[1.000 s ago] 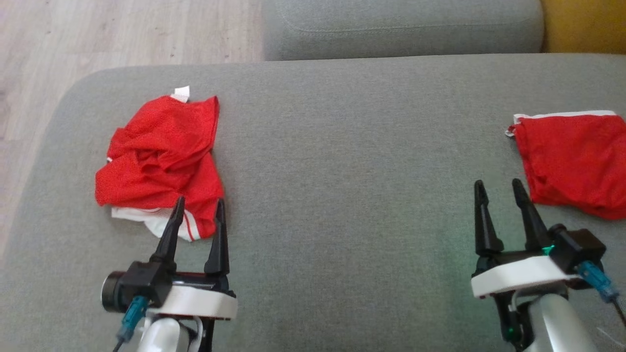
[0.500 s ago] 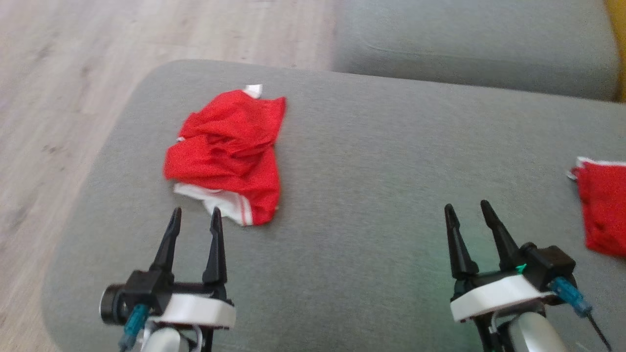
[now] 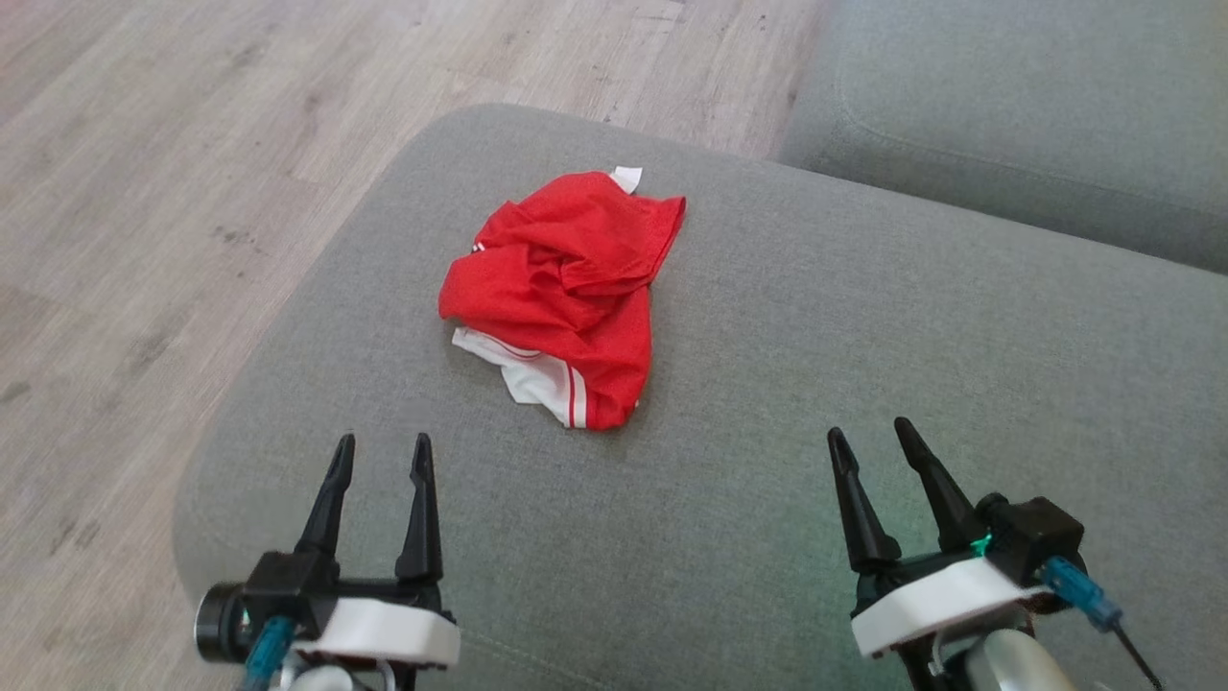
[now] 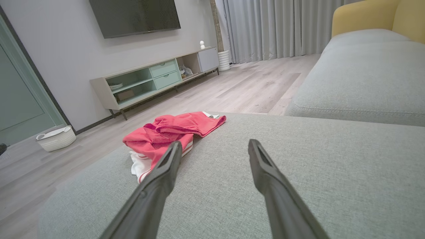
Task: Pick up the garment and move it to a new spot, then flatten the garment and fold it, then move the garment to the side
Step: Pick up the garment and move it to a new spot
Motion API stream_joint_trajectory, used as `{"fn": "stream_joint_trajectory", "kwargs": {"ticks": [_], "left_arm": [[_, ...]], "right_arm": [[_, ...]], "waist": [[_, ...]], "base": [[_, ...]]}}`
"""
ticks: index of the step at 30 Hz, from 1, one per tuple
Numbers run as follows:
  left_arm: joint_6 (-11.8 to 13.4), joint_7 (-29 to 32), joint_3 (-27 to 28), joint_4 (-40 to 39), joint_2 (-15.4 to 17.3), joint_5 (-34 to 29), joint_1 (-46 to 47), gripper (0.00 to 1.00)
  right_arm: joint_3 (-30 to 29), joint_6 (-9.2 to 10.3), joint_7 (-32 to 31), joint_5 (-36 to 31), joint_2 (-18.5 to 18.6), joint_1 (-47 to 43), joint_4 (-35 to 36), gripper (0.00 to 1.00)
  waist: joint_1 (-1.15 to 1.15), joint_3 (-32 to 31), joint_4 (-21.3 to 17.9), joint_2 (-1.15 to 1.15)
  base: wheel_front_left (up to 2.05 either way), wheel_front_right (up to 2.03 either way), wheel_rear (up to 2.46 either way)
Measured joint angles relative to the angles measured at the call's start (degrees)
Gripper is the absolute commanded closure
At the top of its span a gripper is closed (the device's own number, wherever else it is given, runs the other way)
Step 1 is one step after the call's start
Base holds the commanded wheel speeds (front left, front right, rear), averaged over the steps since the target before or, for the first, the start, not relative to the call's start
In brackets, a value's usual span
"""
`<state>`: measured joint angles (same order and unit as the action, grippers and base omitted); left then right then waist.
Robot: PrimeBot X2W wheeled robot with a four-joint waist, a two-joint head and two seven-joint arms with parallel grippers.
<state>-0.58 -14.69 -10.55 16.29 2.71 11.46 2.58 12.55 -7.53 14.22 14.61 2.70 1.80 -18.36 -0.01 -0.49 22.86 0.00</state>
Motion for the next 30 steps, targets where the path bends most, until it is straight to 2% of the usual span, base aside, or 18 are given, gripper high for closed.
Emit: {"fn": "stream_joint_trajectory", "kwargs": {"ticks": [5, 9, 13, 19, 24, 30], "left_arm": [[0.01, 0.00, 0.04, 0.18, 0.02, 0.05, -0.53, 0.00], [-0.87, 0.00, -1.19, 1.53, 0.26, -3.58, 0.90, 0.00], [-2.90, 0.02, -3.67, 7.90, 0.67, -5.37, 8.66, 0.00], [-5.46, 5.68, -6.27, 18.67, 1.81, -6.17, 25.83, 0.00], [-6.06, 6.95, -6.14, 27.02, 2.69, -5.36, 34.41, 0.00], [-5.90, 7.10, -5.82, 35.34, 4.23, -4.89, 38.86, 0.00]], "right_arm": [[0.15, 0.00, 0.00, 0.00, 0.01, 0.03, -0.52, 0.00], [-0.55, 0.00, 0.00, -0.07, 0.02, 0.38, -0.29, 0.00], [-0.53, 0.00, 0.00, -1.13, 0.02, 2.20, 0.29, 0.00], [-1.54, 0.00, 0.00, -2.16, 0.05, 5.63, 1.26, 0.00], [-1.52, 0.00, 0.00, -2.16, 0.07, 7.49, 1.81, 0.00], [-1.70, 0.00, 0.01, -2.15, 0.08, 8.49, 2.38, 0.00]], "waist": [[0.00, 1.22, -0.23, 0.00], [0.01, 3.14, -1.11, 0.00], [0.01, 5.74, -2.70, 0.00], [0.02, 10.69, -6.13, 0.00], [0.03, 14.36, -9.84, 0.00], [0.03, 17.32, -13.40, 0.00]], "base": [[0.00, 0.00, 0.00], [0.00, 0.00, 0.00], [0.00, 0.00, 0.00], [0.00, 0.00, 0.00], [0.00, 0.00, 0.00], [0.00, 0.00, 0.00]]}}
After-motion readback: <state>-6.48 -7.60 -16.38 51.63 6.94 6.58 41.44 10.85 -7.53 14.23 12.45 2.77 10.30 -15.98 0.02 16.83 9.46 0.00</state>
